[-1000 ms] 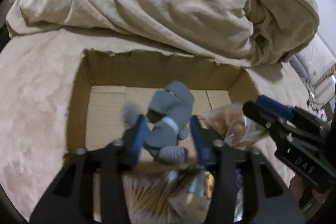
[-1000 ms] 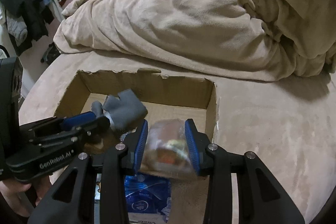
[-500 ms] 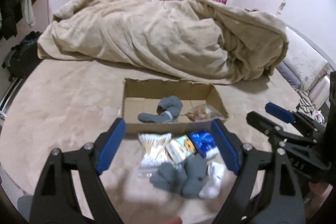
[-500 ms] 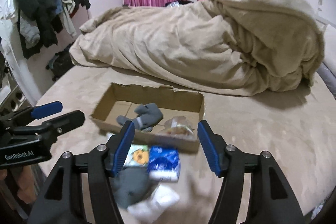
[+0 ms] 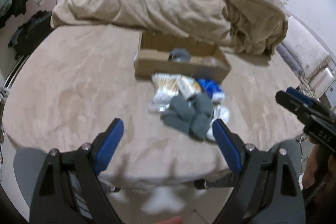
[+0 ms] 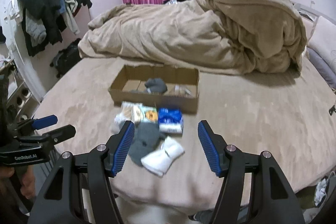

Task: Organize objects
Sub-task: 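Grasp the grey mittens with the left gripper while the right grasps the white socks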

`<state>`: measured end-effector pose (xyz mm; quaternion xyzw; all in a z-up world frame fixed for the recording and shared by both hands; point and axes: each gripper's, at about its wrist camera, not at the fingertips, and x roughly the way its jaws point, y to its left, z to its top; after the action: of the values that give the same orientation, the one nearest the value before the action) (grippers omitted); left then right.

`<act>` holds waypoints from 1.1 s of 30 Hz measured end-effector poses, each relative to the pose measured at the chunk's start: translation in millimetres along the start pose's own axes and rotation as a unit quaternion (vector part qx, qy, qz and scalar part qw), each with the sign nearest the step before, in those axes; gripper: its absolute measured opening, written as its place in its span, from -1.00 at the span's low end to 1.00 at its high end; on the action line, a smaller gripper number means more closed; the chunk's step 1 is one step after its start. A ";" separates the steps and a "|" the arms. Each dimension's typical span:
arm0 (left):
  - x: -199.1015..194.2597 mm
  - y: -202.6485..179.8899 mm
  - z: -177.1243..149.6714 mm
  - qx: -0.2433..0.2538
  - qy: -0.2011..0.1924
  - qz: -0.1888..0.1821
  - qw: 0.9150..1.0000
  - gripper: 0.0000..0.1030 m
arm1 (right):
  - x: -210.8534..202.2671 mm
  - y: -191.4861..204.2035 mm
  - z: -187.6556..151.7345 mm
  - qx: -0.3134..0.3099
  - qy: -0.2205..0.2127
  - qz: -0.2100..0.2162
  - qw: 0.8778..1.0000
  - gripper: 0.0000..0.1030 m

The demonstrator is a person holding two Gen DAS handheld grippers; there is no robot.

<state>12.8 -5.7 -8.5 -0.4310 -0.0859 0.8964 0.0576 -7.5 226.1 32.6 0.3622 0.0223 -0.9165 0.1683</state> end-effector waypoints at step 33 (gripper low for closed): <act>139.5 -25.3 -25.3 0.074 0.043 -0.049 0.995 0.70 | 151.2 -27.2 -61.0 0.050 0.124 0.045 0.990 0.28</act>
<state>-53.4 46.4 -125.2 -0.4592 -0.0378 0.8770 0.1364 -79.2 217.4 -116.0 0.4814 -0.0190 -0.8561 0.1869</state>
